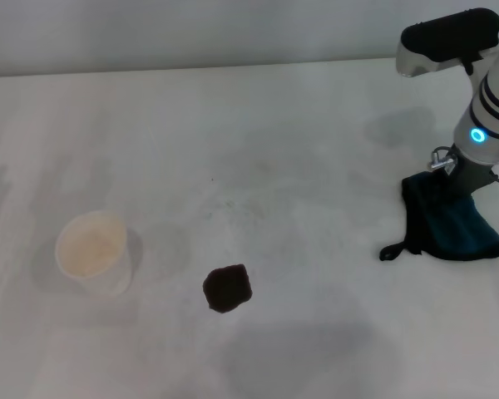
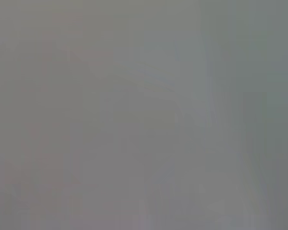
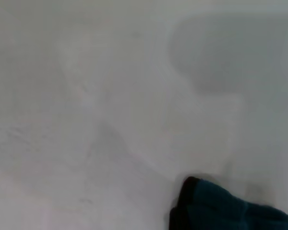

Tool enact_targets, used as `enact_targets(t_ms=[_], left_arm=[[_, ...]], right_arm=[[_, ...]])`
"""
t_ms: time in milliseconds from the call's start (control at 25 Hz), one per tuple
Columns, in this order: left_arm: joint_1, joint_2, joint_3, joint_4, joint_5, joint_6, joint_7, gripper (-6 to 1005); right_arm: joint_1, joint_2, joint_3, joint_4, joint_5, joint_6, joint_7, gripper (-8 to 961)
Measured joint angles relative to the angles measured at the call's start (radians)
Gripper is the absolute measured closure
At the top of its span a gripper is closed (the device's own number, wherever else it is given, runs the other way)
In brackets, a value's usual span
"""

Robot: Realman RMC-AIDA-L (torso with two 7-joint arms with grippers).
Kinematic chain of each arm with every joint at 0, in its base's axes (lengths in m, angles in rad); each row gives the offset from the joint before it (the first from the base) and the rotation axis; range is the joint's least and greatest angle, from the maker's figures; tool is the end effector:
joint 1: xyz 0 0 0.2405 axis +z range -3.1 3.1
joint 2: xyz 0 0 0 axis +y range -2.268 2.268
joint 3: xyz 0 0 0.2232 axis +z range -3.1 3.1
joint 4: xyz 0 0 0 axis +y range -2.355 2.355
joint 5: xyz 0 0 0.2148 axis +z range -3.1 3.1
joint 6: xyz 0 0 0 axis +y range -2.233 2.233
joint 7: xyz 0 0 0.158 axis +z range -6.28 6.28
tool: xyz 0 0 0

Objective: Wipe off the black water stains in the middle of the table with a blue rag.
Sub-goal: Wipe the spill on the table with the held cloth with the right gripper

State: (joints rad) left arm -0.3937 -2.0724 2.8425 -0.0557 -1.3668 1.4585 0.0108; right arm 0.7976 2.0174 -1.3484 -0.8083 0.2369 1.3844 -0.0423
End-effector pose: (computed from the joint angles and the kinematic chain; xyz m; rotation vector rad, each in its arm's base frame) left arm -0.3238 0.2996 0.0447 -1.5582 -0.1624 -0.5387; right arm 0.2534 0.3721 0.0065 -1.8898 1.5140 -0.7544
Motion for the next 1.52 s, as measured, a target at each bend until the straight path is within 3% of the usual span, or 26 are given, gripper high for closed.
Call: enact_targets(t_ms=[200,400,1040,1520], left_arm=[[0.003,0.0,0.0,0.0,-0.001,-0.001,0.0,153],[0.004,0.0,0.0,0.0,-0.002,-0.001,0.0,152],[-0.006,0.002,0.001,-0.02,0.001,-0.009,0.041,153],[-0.01,0.005,0.003,-0.015,0.022,-0.01,0.054,152]], right_arm=[[0.019,0.006,-0.032,-0.019,0.033,0.003,0.002,858],[0.041,0.007,-0.14,-0.053,0.13,0.003,0.018,862],[0.187,0.011,-0.66,-0.107,0.592,-0.188,0.123,862],[0.226,0.011,-0.927,-0.146,0.796,-0.288,0.162,862]])
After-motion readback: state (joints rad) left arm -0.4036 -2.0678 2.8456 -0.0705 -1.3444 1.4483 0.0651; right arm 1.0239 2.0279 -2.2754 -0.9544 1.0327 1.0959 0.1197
